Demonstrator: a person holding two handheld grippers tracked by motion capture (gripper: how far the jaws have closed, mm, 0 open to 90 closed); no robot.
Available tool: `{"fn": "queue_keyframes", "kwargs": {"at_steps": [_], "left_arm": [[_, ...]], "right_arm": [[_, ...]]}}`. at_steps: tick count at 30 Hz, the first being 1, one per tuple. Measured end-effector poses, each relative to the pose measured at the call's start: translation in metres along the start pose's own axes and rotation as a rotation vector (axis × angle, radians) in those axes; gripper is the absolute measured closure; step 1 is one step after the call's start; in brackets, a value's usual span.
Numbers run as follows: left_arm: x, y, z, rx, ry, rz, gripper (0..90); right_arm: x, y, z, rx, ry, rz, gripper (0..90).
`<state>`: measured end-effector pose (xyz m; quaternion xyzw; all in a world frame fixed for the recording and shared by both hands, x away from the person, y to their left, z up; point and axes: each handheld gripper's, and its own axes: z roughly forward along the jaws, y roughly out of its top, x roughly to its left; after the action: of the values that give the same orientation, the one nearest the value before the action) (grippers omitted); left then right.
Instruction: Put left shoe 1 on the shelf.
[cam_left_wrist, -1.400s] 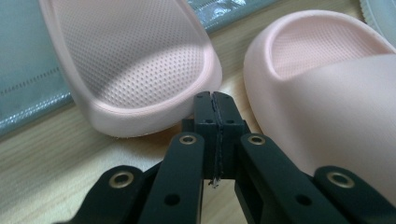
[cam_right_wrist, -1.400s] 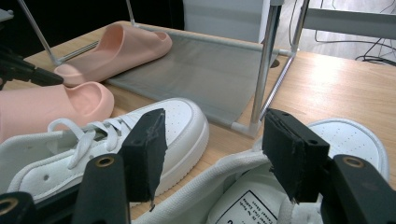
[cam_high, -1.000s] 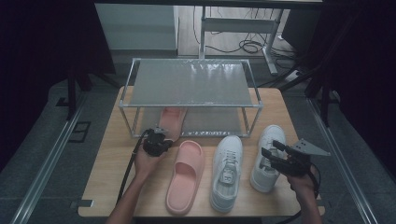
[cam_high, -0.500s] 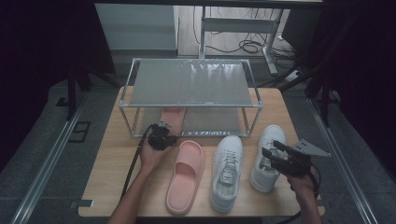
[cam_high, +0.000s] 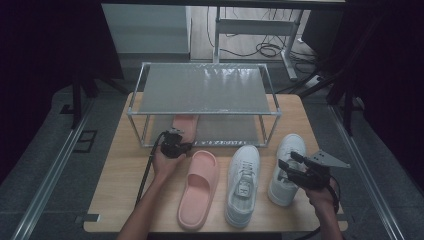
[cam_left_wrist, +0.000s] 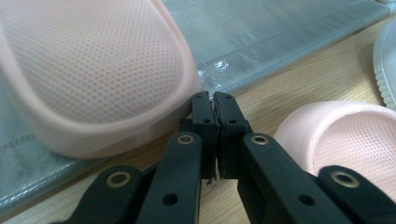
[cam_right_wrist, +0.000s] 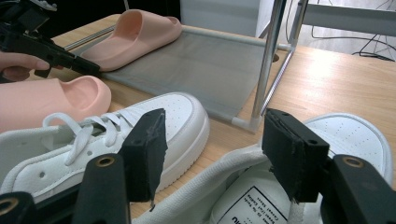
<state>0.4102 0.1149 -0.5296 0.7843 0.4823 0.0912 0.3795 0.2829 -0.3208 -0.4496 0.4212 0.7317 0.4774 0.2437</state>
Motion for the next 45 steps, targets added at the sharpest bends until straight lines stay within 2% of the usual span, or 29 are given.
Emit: {"fn": "queue_keyframes", "kwargs": {"at_steps": [5,9,13,16,20,23,27,35,39,40,45], "left_arm": [[-0.005,0.004,0.0,-0.007,0.001,-0.004,88.2],[-0.007,0.002,-0.011,-0.017,0.013,0.034,88.6],[0.005,-0.002,-0.027,-0.031,0.05,0.02,88.6],[0.019,-0.006,-0.038,-0.037,0.093,-0.004,89.0],[0.033,-0.009,-0.039,-0.032,0.118,-0.049,89.0],[0.037,-0.009,-0.032,-0.019,0.114,-0.053,89.2],[0.034,-0.008,-0.028,-0.026,0.115,-0.055,89.5],[0.031,-0.008,-0.032,-0.025,0.11,-0.057,88.8],[0.02,-0.012,-0.05,-0.059,0.095,-0.015,88.9],[0.018,-0.014,-0.054,-0.066,0.092,-0.02,88.9],[0.002,-0.031,-0.077,-0.101,0.059,0.01,89.0]], "right_arm": [[0.001,0.0,-0.002,-0.002,-0.001,-0.001,41.0],[-0.002,-0.001,-0.003,-0.003,-0.006,0.004,41.0],[-0.002,-0.002,-0.002,-0.003,-0.006,0.003,41.0],[0.001,-0.001,-0.001,-0.001,-0.002,-0.003,41.0],[0.001,-0.002,0.0,0.004,0.002,-0.001,41.0],[0.0,-0.003,0.001,0.007,0.002,0.0,40.9],[0.0,-0.002,-0.001,0.001,0.001,0.001,40.9],[-0.001,-0.002,-0.002,-0.001,0.001,0.002,40.9],[-0.001,-0.001,-0.003,-0.005,0.001,0.003,40.9],[-0.002,-0.001,-0.003,-0.006,0.001,0.006,40.9],[-0.002,0.0,-0.005,-0.013,0.001,0.007,40.9]]}}
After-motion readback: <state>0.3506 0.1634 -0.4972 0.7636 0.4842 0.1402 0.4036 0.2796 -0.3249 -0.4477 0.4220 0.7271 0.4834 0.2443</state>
